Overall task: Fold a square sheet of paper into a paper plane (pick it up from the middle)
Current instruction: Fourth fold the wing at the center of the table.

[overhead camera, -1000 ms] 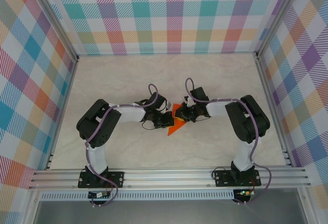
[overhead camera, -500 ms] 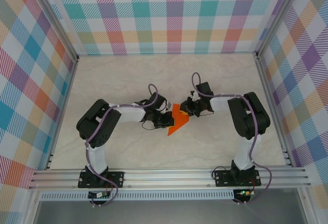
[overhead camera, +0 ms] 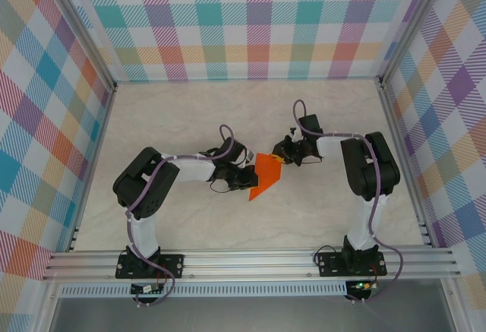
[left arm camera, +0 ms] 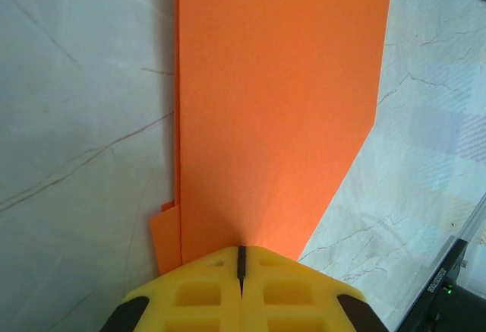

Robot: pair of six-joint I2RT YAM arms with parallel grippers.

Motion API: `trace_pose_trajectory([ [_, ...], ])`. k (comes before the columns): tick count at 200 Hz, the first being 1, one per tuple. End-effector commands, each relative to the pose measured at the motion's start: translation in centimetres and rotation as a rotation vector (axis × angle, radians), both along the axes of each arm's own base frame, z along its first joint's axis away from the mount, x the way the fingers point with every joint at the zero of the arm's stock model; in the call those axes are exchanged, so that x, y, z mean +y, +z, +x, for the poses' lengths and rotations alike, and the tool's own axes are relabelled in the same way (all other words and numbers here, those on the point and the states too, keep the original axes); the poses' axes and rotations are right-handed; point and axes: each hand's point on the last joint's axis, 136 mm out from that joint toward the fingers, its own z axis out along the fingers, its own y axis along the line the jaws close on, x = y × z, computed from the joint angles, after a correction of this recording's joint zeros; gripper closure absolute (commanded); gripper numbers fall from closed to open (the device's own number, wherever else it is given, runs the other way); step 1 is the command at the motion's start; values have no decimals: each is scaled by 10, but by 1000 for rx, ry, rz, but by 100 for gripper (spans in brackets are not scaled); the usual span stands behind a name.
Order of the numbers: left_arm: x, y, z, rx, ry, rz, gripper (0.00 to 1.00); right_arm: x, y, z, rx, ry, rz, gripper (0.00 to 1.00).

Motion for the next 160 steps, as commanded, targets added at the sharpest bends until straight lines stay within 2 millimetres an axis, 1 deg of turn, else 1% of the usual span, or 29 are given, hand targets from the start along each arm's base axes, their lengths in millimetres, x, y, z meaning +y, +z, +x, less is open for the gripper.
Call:
trace_pose_trajectory([
  [1,65,-75,-47,181,30,320,100,-29,-14,25,-41,-70,-111,84],
  [14,64,-75,-47,182,28,319,100,-31,-12,28,-37,-68,-105,84],
  [26,64,-75,-47,184,28,320,100,-30,-4,32,-52,-59,-96,83],
  [41,64,-75,-46,181,28,318,100,-29,11,34,-78,-49,-90,83],
  [56,64,-75,-46,181,28,319,100,-27,29,36,-115,-42,-75,82],
  [77,63,-74,-46,182,26,315,100,-19,54,30,-161,-12,-21,82],
  [93,63,-73,-46,179,27,313,100,-8,63,19,-176,19,24,81],
  [105,62,-73,-45,177,26,312,100,6,65,7,-178,55,57,82],
  [114,62,-73,-45,177,26,312,100,14,62,-2,-168,71,62,82],
  [139,61,-73,-45,181,29,308,100,33,43,-27,-115,109,62,87],
  [160,61,-72,-44,178,33,304,100,45,30,-44,-83,128,75,87],
])
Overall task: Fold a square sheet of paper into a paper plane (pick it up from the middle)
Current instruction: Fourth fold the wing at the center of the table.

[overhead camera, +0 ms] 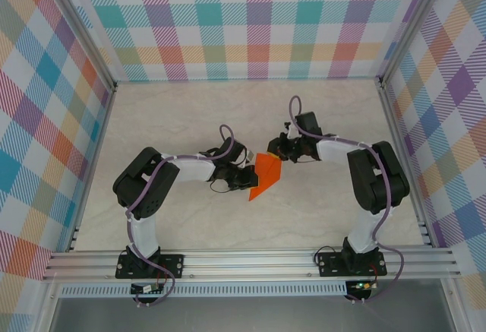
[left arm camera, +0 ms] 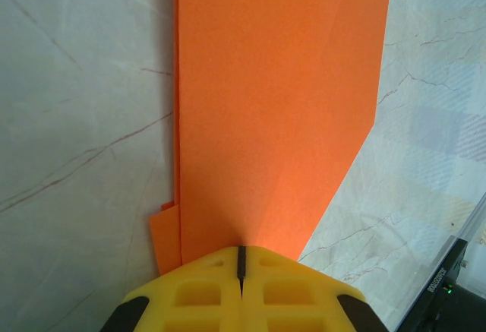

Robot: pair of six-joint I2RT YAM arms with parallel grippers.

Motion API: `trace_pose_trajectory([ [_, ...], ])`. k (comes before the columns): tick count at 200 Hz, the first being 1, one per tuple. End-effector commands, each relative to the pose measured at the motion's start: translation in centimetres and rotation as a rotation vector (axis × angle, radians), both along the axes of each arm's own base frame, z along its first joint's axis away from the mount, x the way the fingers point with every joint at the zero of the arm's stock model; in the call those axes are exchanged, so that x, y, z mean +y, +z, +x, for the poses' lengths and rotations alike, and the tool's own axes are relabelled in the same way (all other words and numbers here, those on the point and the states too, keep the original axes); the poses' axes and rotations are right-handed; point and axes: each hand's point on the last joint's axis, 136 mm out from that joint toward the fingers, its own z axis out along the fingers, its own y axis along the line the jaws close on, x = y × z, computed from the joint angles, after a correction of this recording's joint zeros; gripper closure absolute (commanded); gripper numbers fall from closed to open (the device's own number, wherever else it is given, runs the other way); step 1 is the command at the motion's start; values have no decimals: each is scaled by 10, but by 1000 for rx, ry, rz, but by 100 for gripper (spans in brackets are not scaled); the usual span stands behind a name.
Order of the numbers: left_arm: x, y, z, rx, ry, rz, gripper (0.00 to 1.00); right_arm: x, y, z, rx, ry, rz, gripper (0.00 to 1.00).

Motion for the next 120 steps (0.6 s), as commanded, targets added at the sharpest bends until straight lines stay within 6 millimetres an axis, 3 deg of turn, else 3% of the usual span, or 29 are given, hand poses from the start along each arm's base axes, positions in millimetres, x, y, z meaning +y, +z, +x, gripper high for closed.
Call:
trace_pose_trajectory([
  [1,60,-71,-43,176,34,303,100,13,-15,-19,49,26,29,88],
  [24,60,-72,-43,177,33,306,100,19,-34,-33,87,48,-1,88],
  [60,62,-73,-44,178,32,312,100,2,-66,-35,139,-19,-107,88],
  [120,64,-75,-46,182,31,320,100,-28,-62,6,72,-118,-127,87],
])
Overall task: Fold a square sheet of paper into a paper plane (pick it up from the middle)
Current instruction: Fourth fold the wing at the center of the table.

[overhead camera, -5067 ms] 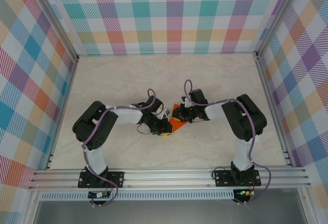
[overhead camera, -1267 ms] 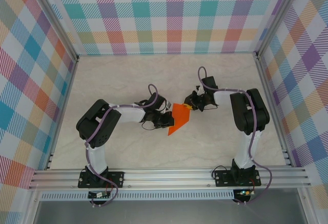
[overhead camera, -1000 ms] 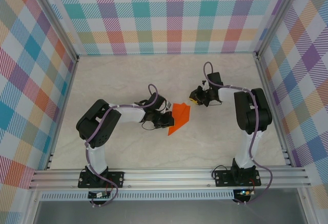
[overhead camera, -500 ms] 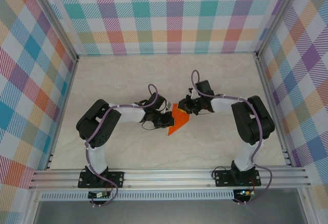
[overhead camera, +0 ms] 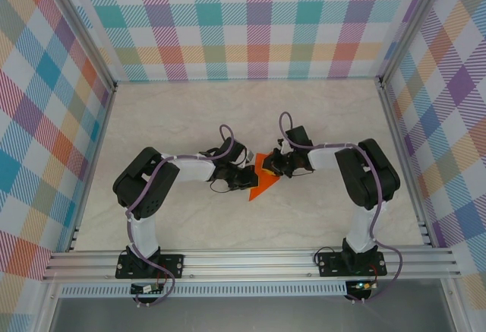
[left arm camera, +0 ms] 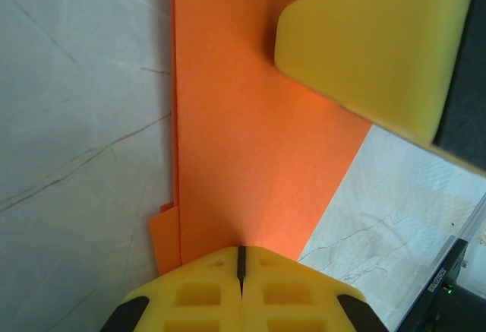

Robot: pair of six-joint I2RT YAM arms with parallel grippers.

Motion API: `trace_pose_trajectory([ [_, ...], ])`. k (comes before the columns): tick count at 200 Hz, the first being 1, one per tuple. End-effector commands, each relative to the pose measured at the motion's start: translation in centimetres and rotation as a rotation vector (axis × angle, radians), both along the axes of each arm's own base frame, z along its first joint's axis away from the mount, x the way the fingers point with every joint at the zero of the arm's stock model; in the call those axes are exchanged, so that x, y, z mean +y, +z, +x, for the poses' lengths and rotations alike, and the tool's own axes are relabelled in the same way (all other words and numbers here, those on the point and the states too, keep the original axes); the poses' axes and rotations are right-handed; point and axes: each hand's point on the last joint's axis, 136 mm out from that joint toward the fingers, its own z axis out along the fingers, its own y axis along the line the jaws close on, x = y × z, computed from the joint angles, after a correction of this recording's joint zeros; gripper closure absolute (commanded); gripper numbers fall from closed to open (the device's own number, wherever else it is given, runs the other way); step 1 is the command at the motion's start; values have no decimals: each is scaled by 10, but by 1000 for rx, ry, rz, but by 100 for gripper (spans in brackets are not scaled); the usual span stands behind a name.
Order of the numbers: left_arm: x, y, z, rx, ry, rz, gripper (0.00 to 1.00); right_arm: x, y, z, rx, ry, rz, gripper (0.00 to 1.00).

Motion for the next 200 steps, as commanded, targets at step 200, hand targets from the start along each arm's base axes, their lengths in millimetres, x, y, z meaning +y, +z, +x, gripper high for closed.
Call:
trace_pose_trajectory([
  [200,57,-63,-42,166,21,286,100,-8,33,13,-56,-33,36,89],
])
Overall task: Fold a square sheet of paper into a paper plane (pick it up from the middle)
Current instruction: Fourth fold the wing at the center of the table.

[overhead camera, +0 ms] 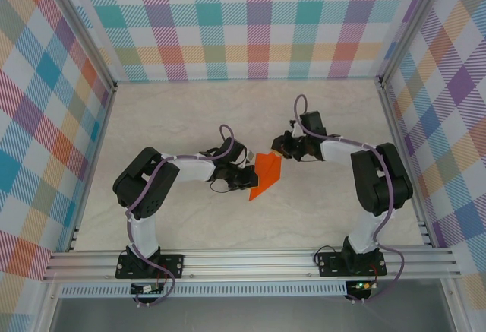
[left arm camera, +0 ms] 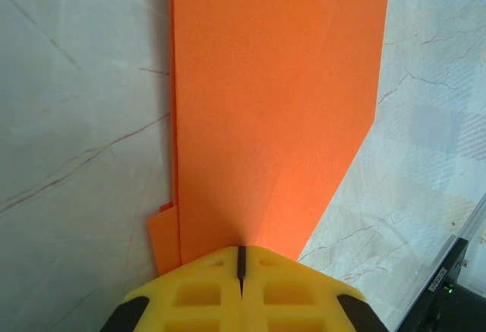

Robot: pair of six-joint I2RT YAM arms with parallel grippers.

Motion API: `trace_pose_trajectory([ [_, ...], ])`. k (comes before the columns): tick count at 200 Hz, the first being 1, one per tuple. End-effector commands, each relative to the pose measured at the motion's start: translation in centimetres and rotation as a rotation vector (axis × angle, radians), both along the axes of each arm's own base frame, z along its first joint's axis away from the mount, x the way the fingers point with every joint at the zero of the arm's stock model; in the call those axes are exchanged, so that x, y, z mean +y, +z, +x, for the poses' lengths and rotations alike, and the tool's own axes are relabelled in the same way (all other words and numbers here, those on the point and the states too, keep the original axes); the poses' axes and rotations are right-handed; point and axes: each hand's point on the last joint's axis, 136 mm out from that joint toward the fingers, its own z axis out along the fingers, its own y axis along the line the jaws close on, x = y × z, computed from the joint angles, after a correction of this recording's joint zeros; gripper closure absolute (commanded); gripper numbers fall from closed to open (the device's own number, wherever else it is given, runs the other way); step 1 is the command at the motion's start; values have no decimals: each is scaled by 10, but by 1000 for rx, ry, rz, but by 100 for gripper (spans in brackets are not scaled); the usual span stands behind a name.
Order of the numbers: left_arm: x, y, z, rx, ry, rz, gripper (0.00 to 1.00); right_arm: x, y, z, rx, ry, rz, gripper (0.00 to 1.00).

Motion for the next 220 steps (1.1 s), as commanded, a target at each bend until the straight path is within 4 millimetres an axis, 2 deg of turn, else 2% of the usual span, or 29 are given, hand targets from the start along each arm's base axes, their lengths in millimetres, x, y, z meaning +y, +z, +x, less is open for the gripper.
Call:
trace_pose_trajectory([
  [1,57,-63,-42,168,25,286,100,11,-21,-26,96,20,6,89],
  [48,55,-60,-41,164,19,281,100,28,-48,-47,197,63,38,89],
  [91,49,-53,-39,160,12,246,100,10,-75,-54,225,50,-95,90],
  [114,37,-35,-34,135,-4,182,100,6,-80,-58,231,55,-120,90],
  [156,8,21,-7,74,1,-8,94,5,-84,-63,246,66,-128,90],
  [170,0,34,2,56,10,-50,93,5,-87,-64,255,66,-130,90],
  [203,-18,44,12,77,8,-142,89,4,-92,-67,263,56,-124,90],
  [220,-22,38,16,93,14,-151,88,3,-95,-69,270,52,-126,90],
])
